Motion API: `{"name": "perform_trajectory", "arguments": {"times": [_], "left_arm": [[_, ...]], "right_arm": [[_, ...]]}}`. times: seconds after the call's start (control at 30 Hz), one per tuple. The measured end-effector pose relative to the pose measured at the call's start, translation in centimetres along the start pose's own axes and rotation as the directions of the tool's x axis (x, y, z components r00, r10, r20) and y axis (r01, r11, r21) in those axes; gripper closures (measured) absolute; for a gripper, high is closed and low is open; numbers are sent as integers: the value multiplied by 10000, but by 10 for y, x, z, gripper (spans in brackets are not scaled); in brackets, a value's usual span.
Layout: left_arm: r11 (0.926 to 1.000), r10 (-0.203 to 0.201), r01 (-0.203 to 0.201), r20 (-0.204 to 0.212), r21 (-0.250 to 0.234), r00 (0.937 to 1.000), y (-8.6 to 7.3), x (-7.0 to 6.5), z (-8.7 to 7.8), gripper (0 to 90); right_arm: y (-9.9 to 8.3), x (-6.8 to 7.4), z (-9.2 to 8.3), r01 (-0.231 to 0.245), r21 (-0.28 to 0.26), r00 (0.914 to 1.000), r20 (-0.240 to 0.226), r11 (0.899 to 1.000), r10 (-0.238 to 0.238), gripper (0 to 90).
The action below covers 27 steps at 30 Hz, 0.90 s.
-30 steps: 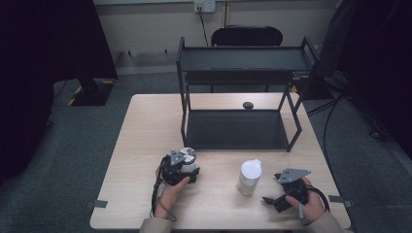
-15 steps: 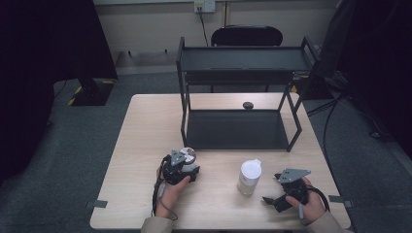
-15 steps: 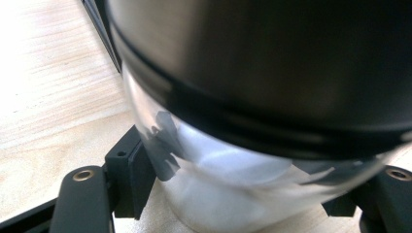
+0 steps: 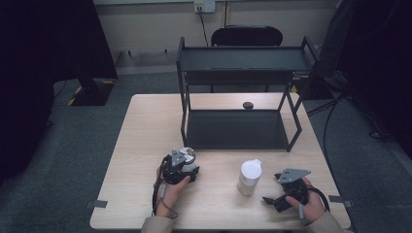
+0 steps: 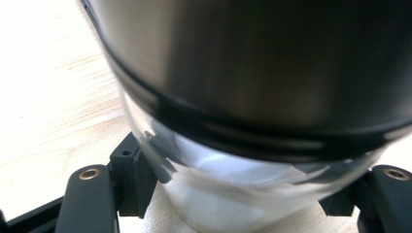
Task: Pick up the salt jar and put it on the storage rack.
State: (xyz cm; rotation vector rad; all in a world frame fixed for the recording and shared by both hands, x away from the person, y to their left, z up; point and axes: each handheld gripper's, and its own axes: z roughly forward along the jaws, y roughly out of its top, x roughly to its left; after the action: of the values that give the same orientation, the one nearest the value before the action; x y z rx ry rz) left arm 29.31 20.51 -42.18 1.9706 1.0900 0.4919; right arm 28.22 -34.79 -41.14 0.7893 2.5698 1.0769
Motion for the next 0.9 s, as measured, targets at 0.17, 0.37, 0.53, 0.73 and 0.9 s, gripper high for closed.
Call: {"name": "perform_trajectory", "arguments": {"times": [0.17,0.37,0.53,0.73,0.9], "left_arm": [[10000,36,-36,8,72,10000,2,-1,0,308],[9998,93,-95,124,153,9999,5,0,0,308],[9999,69,-73,297,149,9995,8,0,-1,308],[9997,6,-18,504,232,9987,13,1,-1,309],[9999,-1,-9,688,145,9976,17,2,-2,309]], "right_arm": [[0,0,0,1,-1,10000,-1,10000,-1,0],[0,0,0,0,-1,10000,-1,10000,0,0],[0,0,0,1,0,10000,0,10000,-1,0],[0,0,0,0,0,10000,0,10000,0,0],[0,0,0,-1,-1,10000,0,10000,1,0]]}}
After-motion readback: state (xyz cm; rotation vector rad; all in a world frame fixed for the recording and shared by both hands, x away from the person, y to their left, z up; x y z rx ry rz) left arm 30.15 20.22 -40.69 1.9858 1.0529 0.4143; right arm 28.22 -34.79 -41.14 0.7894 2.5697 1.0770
